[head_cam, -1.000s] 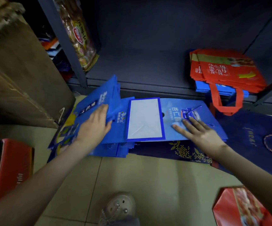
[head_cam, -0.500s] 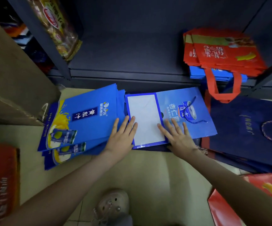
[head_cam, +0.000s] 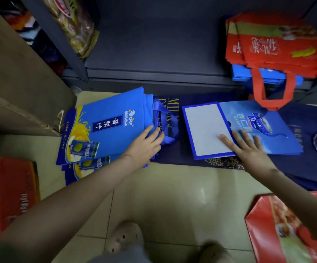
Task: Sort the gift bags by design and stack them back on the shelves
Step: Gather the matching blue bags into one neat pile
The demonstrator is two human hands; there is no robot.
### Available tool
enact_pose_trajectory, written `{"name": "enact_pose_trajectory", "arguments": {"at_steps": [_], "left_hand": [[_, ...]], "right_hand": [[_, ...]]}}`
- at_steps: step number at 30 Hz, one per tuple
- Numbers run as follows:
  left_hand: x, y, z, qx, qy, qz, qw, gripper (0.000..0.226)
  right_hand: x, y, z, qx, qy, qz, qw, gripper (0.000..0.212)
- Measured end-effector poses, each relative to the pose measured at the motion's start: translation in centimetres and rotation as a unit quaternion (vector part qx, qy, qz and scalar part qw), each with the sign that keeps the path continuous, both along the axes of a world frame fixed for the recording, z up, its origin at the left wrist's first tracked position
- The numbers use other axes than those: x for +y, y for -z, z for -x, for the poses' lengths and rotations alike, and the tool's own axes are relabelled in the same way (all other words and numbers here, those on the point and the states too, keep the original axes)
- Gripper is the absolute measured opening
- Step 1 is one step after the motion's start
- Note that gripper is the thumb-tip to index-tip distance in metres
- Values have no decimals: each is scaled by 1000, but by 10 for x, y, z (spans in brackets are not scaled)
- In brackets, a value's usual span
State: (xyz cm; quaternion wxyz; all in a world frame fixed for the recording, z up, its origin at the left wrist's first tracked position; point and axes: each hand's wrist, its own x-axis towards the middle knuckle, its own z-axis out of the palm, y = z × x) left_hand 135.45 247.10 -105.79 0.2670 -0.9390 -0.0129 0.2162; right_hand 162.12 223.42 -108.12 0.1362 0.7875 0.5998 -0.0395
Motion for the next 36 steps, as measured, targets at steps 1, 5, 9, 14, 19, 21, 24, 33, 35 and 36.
{"name": "enact_pose_trajectory", "arguments": {"at_steps": [1, 5, 9, 14, 19, 21, 24, 33, 35, 36], "left_hand": [[1, 0, 0, -2, 0, 4, 1000, 48], [7, 2, 4, -61, 11, 48, 997, 32], [11, -13, 18, -174, -8, 127, 976, 27], [25, -26, 45, -353, -84, 140, 921, 50], [34, -54, 56, -409, -216, 100, 881, 55], [40, -64, 60, -415, -222, 89, 878, 51], [50, -77, 68, -446, -221, 88, 863, 50], [71, -106, 83, -516, -273, 137, 800, 54], [70, -106, 85, -514, -266, 138, 804, 54], [70, -105, 85, -512, -261, 137, 807, 54]], "right_hand": [[-3, 0, 1, 5, -3, -18, 1000, 135], [1, 3, 14, 31, -14, -98, 995, 133], [11, -4, 37, 84, 12, -145, 986, 125], [22, -8, 53, 91, -5, -156, 983, 126], [20, -7, 50, 52, -43, -172, 983, 132], [14, -6, 54, 33, -62, -184, 980, 122], [13, -9, 69, 18, -107, -200, 974, 101], [102, -11, 154, 0, -270, -176, 947, 81], [121, -7, 164, 35, -362, -138, 921, 97], [125, -9, 162, 50, -385, -121, 914, 101]]}}
